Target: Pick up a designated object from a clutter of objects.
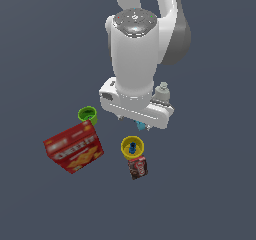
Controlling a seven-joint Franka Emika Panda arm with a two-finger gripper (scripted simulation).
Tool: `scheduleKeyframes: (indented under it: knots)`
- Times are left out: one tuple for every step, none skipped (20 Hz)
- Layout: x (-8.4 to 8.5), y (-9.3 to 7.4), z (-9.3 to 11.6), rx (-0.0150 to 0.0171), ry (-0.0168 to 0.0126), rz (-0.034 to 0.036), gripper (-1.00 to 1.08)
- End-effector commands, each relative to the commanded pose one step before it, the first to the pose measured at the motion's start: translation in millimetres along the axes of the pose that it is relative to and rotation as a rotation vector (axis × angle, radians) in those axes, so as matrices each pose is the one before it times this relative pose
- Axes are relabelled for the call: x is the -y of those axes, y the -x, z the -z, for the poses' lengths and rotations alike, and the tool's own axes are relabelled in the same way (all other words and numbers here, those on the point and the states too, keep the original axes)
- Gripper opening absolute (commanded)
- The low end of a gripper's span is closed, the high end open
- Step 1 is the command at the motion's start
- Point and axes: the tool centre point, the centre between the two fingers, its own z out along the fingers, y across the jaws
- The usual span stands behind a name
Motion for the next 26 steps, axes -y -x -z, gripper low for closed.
scheduleKeyframes:
  knots:
    - [4.47,-7.18,-8.76,-0.00100,0.00050,-0.06519,1.00]
    - [1.90,-2.62,-3.56,-0.00037,0.00027,-0.02543,1.00]
    - [1.95,-2.54,-3.61,-0.00040,0.00029,-0.02541,1.00]
    - [2.00,-2.45,-3.65,-0.00043,0.00032,-0.02539,1.00]
    - [2.05,-2.37,-3.70,-0.00047,0.00034,-0.02537,1.00]
    - [2.09,-2.28,-3.74,-0.00051,0.00036,-0.02536,1.00]
    - [2.13,-2.19,-3.79,-0.00054,0.00038,-0.02534,1.00]
    - [2.17,-2.10,-3.83,-0.00058,0.00039,-0.02532,1.00]
    - [2.20,-2.01,-3.88,-0.00062,0.00041,-0.02530,1.00]
    - [2.23,-1.92,-3.92,-0.00066,0.00042,-0.02528,1.00]
    - [2.26,-1.82,-3.96,-0.00070,0.00043,-0.02525,1.00]
    - [2.28,-1.73,-4.00,-0.00074,0.00044,-0.02523,1.00]
    - [2.30,-1.64,-4.04,-0.00078,0.00044,-0.02521,1.00]
    - [2.31,-1.54,-4.09,-0.00082,0.00045,-0.02518,1.00]
    - [2.32,-1.45,-4.13,-0.00087,0.00045,-0.02515,1.00]
    - [2.33,-1.35,-4.17,-0.00091,0.00044,-0.02513,1.00]
    - [2.34,-1.26,-4.20,-0.00095,0.00044,-0.02510,1.00]
    - [2.34,-1.17,-4.24,-0.00100,0.00043,-0.02507,1.00]
    - [2.34,-1.07,-4.28,-0.00104,0.00042,-0.02503,1.00]
    - [2.33,-0.98,-4.32,-0.00108,0.00041,-0.02501,1.00]
    - [2.32,-0.88,-4.35,-0.00112,0.00040,-0.02497,1.00]
    - [2.28,-0.78,-4.34,-0.00115,0.00038,-0.02467,1.00]
    - [2.17,-0.66,-4.18,-0.00114,0.00035,-0.02357,1.00]
    - [2.03,-0.55,-3.99,-0.00111,0.00031,-0.02227,1.00]
    - [1.90,-0.45,-3.78,-0.00107,0.00028,-0.02098,1.00]
    - [1.77,-0.36,-3.57,-0.00103,0.00024,-0.01968,1.00]
